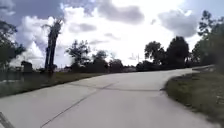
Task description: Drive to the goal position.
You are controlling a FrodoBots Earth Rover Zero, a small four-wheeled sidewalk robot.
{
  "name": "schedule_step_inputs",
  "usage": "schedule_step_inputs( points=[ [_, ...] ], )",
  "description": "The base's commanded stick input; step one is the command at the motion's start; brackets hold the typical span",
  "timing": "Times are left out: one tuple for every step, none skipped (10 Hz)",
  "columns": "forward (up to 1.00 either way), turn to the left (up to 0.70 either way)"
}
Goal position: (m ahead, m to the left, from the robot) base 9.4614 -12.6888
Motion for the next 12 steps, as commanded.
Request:
schedule_step_inputs(
  points=[
    [1.00,-0.27],
    [1.00,-0.27],
    [1.00,-0.27],
    [1.00,-0.27],
    [1.00,-0.27],
    [1.00,-0.27],
    [1.00,-0.27],
    [1.00,-0.27],
    [1.00,-0.27],
    [1.00,-0.27],
    [1.00,-0.27],
    [1.00,-0.27]
  ],
)
